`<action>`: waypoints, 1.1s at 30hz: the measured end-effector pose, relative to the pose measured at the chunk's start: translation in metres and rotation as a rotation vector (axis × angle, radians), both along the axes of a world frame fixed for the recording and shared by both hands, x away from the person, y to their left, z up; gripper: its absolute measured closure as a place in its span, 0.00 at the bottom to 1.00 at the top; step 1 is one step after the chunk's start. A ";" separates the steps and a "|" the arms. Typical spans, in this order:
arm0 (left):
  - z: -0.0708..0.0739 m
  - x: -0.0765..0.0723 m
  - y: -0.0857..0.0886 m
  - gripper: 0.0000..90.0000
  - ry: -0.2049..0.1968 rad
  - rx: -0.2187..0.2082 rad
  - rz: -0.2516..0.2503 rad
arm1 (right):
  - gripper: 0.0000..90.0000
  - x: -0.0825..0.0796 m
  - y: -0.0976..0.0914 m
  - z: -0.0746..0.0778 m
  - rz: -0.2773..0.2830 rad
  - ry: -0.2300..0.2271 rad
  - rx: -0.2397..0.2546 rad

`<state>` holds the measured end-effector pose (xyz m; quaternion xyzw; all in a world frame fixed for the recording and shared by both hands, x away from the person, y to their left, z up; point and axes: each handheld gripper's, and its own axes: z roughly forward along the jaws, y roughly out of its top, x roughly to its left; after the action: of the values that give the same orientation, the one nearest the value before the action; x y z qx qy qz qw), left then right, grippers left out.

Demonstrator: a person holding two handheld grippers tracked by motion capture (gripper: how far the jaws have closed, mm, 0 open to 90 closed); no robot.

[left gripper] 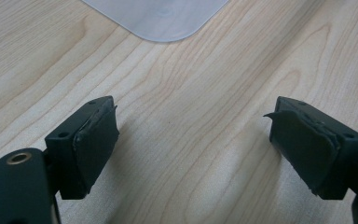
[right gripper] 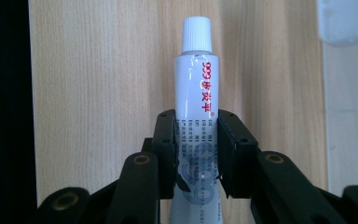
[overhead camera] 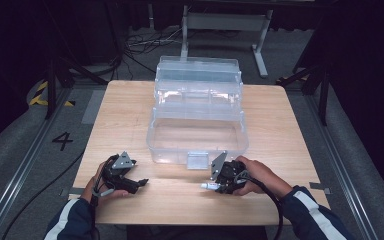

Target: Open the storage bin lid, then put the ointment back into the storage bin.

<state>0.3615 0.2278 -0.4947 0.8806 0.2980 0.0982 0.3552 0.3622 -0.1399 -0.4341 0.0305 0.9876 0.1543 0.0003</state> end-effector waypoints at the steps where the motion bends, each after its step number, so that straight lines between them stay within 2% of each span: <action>1: 0.000 0.000 0.000 0.17 0.000 0.000 0.000 | 0.79 0.000 -0.002 0.002 -0.004 -0.003 0.005; 16: 0.000 -0.001 0.000 0.17 -0.001 0.002 0.007 | 0.79 -0.002 -0.015 0.020 0.018 -0.037 0.027; 26: 0.000 0.000 -0.001 0.17 0.001 0.002 0.009 | 0.79 -0.002 -0.029 0.026 -0.013 -0.060 0.033; 33: 0.000 0.000 -0.001 0.17 0.001 0.003 0.008 | 0.79 -0.007 -0.031 0.034 -0.004 -0.081 0.041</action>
<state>0.3615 0.2270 -0.4946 0.8799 0.3017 0.0994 0.3534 0.3554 -0.1712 -0.4001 0.0261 0.9833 0.1756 0.0397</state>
